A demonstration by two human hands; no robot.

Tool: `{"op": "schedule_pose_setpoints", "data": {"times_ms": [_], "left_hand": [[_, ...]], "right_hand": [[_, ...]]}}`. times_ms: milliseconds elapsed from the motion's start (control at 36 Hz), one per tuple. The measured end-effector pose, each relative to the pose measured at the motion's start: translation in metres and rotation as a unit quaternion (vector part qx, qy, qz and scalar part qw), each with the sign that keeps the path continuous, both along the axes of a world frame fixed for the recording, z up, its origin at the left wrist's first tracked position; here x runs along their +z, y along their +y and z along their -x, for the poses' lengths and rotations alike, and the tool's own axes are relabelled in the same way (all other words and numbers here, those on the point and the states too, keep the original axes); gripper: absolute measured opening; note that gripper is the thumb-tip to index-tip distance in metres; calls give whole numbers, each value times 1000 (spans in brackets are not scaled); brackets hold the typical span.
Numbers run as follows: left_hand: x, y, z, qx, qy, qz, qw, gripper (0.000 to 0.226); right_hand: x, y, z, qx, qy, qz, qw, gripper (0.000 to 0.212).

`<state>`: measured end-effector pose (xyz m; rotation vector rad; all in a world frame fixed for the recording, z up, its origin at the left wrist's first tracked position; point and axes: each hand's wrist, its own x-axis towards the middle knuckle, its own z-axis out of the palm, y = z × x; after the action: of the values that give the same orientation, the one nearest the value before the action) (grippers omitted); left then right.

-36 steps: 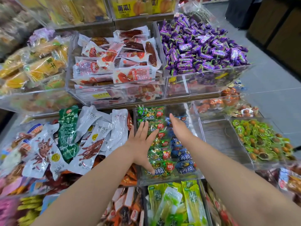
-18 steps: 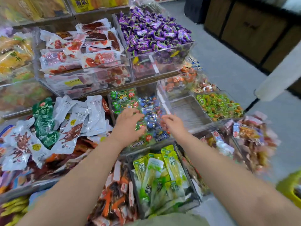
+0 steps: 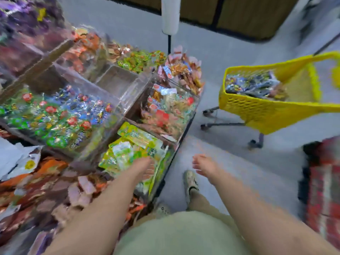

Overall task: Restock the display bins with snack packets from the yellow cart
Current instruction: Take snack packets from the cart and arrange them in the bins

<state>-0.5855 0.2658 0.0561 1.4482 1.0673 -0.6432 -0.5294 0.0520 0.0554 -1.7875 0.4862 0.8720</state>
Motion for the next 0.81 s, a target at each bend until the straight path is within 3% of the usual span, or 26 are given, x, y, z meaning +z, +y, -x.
{"op": "schedule_pose_setpoints", "data": {"times_ms": [111, 222, 389, 611, 806], "left_hand": [[-31, -38, 13, -26, 66, 54, 996, 27], [-43, -73, 9, -85, 111, 36, 990, 21], [-47, -131, -26, -155, 116, 16, 981, 16], [-56, -216, -91, -295, 53, -82, 951, 24], [-49, -249, -124, -303, 30, -65, 950, 15]], "right_hand": [[-11, -86, 46, -126, 62, 11, 990, 30], [-20, -156, 82, -225, 123, 33, 966, 31], [-29, -230, 104, -290, 184, 33, 938, 21], [-35, -325, 29, -264, 172, 55, 948, 19], [-26, -350, -42, -225, 162, 53, 959, 19]]}}
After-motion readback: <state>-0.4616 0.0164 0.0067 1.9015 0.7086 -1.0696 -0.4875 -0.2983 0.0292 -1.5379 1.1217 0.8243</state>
